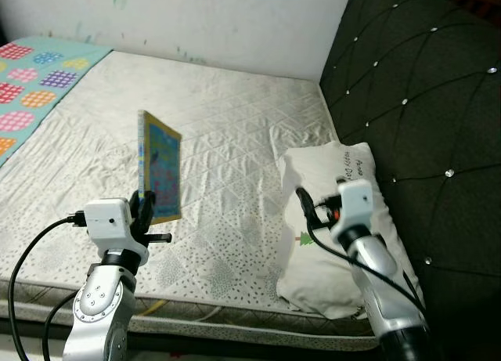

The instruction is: Clean up the room

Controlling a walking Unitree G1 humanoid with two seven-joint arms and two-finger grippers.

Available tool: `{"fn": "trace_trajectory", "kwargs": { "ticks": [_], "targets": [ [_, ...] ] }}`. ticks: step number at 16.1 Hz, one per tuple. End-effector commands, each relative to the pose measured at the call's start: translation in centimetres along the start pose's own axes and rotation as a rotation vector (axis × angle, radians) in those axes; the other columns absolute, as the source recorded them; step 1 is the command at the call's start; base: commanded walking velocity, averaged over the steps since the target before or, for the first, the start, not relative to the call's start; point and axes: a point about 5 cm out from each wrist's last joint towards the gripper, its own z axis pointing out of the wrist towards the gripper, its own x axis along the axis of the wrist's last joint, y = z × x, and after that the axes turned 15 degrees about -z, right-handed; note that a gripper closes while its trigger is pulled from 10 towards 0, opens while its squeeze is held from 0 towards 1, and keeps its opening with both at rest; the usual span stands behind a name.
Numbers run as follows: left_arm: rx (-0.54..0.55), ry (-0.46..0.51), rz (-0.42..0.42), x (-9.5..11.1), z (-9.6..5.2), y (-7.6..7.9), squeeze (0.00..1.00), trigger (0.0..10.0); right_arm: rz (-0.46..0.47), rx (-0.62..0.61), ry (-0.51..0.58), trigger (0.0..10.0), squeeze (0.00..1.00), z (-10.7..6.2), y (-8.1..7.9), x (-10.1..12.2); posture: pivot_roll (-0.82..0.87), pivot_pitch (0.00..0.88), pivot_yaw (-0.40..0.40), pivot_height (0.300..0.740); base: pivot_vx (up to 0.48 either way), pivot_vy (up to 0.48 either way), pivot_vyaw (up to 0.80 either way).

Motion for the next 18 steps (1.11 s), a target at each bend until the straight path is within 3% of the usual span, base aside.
{"fn": "trace_trajectory", "kwargs": {
  "ticks": [1,5,8,11,14,18],
  "targets": [
    [-0.023,0.046,0.015,0.8,-0.1,0.9,0.00,10.0,-0.012,-0.028,-0.008,10.0,0.00,-0.3,0.9,0.0,0.02,0.014,-0.115,0.740,0.000,0.000,0.00],
    [-0.001,0.050,0.014,0.9,-1.0,1.1,0.00,10.0,-0.025,-0.018,-0.050,10.0,0.00,-1.5,1.1,-0.6,0.01,0.078,-0.148,0.740,0.000,0.000,0.00],
    [0.013,0.064,0.025,1.3,-1.3,1.3,0.00,10.0,-0.066,0.004,-0.102,10.0,0.00,-2.2,1.2,-0.9,-0.04,0.165,-0.237,0.740,0.000,0.000,0.00],
    [-0.001,0.069,0.022,2.0,-1.1,1.8,0.00,10.0,-0.062,0.023,-0.134,10.0,0.00,-2.3,0.5,-1.3,-0.02,0.178,-0.220,0.740,0.000,0.000,0.00],
    [0.014,0.044,0.007,2.0,-1.4,2.0,0.00,10.0,-0.061,-0.006,-0.118,10.0,0.00,-2.0,1.3,-0.7,-0.01,0.186,-0.169,0.740,0.000,0.000,0.00],
    [0.049,0.030,-0.002,2.4,-2.3,2.0,0.00,10.0,-0.063,-0.015,-0.111,10.0,0.00,-2.5,1.9,-0.6,0.02,0.217,-0.175,0.740,0.000,0.000,0.00]
  ]
}}
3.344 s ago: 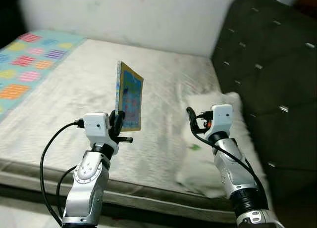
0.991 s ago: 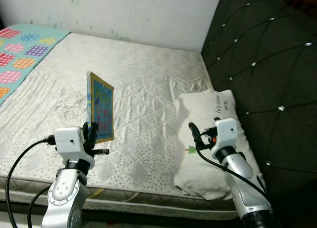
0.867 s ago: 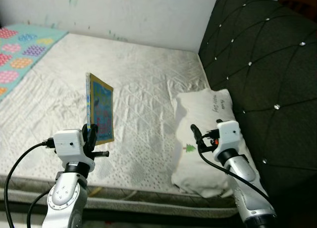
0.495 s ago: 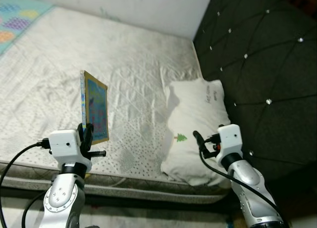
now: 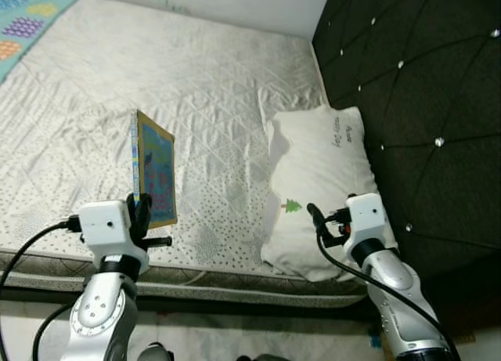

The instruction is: Clean up the room

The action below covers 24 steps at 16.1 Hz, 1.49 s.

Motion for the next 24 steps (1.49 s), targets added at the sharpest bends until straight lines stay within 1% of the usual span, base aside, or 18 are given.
{"fn": "trace_trajectory", "kwargs": {
  "ticks": [1,5,7,10,15,20,24],
  "targets": [
    [-0.004,0.021,-0.009,0.7,-0.5,0.4,0.00,10.0,-0.008,-0.013,-0.009,10.0,0.00,-0.4,0.8,-0.1,0.01,0.227,-0.176,0.740,0.000,0.000,0.00],
    [-0.004,-0.006,-0.022,0.3,-0.8,0.7,0.00,10.0,-0.002,-0.006,-0.019,10.0,0.00,-0.3,1.0,-0.2,0.01,0.237,-0.188,0.740,0.000,0.000,0.00],
    [-0.015,-0.017,-0.036,0.1,-0.7,1.2,0.00,10.0,0.000,-0.004,-0.024,10.0,0.00,-0.3,1.0,-0.4,0.01,0.225,-0.191,0.740,0.000,0.000,0.00],
    [-0.017,-0.027,-0.039,-0.2,-0.7,1.2,0.00,10.0,0.004,-0.011,-0.027,10.0,0.00,-0.3,1.0,-0.4,0.01,0.216,-0.187,0.740,0.000,0.000,0.00],
    [-0.053,-0.036,-0.049,-0.2,-0.6,1.3,0.00,10.0,0.015,-0.008,-0.024,10.0,0.00,0.0,0.7,-0.4,0.01,0.204,-0.180,0.740,0.000,0.000,0.00],
    [-0.077,-0.040,-0.052,-0.1,-0.2,1.5,0.00,10.0,0.020,-0.009,-0.027,10.0,0.00,0.1,0.6,-0.5,0.01,0.192,-0.175,0.740,0.000,0.000,-0.78],
    [-0.066,-0.042,-0.042,-0.3,-0.3,1.1,0.00,10.0,0.022,-0.001,-0.026,10.0,0.00,0.3,0.4,-0.5,0.02,0.183,-0.176,0.740,0.000,0.000,0.00]
  ]
}}
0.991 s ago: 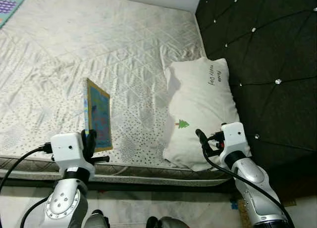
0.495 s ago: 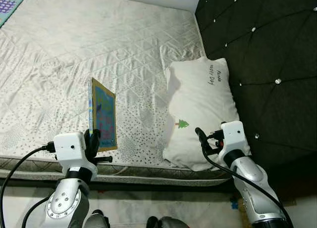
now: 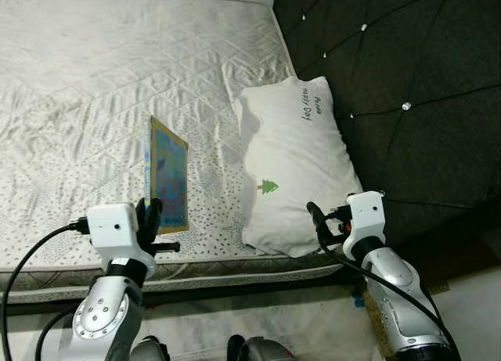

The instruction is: Clean up the room

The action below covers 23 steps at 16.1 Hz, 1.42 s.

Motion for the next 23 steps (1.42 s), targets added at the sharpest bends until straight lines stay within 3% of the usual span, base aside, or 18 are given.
{"fn": "trace_trajectory", "kwargs": {
  "ticks": [1,3,4,5,12,23],
  "targets": [
    [-0.010,0.014,-0.003,0.1,-0.1,0.2,0.00,10.0,-0.001,-0.008,-0.018,10.0,0.00,-0.2,0.4,-0.6,0.02,0.183,-0.176,0.740,0.000,0.000,0.00],
    [0.008,-0.020,-0.010,-0.4,0.0,-0.5,0.00,10.0,-0.004,-0.005,-0.013,10.0,0.00,-0.2,0.4,-0.5,0.02,0.179,-0.175,0.740,0.000,0.000,0.00],
    [-0.025,-0.086,-0.016,-1.0,0.2,-0.5,0.00,10.0,-0.005,-0.012,-0.010,10.0,0.00,-0.3,0.6,-0.4,0.01,0.183,-0.175,0.740,0.000,0.000,0.00],
    [-0.045,-0.094,-0.025,-1.0,0.3,-0.4,0.00,10.0,-0.006,-0.014,-0.008,10.0,0.00,-0.4,0.6,-0.4,0.01,0.186,-0.174,0.740,0.000,0.000,0.00],
    [-0.037,-0.035,-0.040,0.2,0.4,-0.6,0.00,10.0,0.003,-0.006,-0.003,10.0,0.00,-1.1,0.8,-0.4,-0.01,0.220,-0.180,0.740,0.000,0.000,0.00],
    [0.048,0.016,0.011,0.7,0.5,-1.3,0.00,10.0,0.006,0.011,-0.002,10.0,0.00,-0.9,0.7,-0.2,-0.01,0.224,-0.181,0.611,0.000,0.000,0.00]
  ]
}}
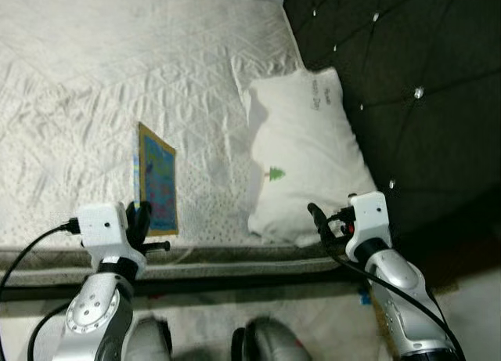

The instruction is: Clean up the room

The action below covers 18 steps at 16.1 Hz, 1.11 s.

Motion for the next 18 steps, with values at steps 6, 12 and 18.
{"fn": "trace_trajectory", "kwargs": {
  "ticks": [6,12,18],
  "targets": [
    [-0.011,0.078,0.022,1.12,-0.11,0.09,0.00,10.0,-0.002,-0.010,-0.016,10.0,0.00,-0.25,0.37,-0.43,-0.01,0.221,-0.182,0.607,0.000,0.000,0.00],
    [-0.013,0.098,0.020,1.36,-0.06,0.06,0.00,10.0,-0.002,-0.006,-0.015,10.0,0.00,-0.11,0.29,-0.43,-0.01,0.217,-0.180,0.607,0.136,0.000,0.00],
    [-0.021,0.103,0.020,1.40,0.06,0.07,0.00,10.0,0.001,-0.001,-0.014,10.0,0.00,0.01,0.19,-0.49,0.00,0.213,-0.180,0.607,0.355,0.000,0.00]
  ]
}}
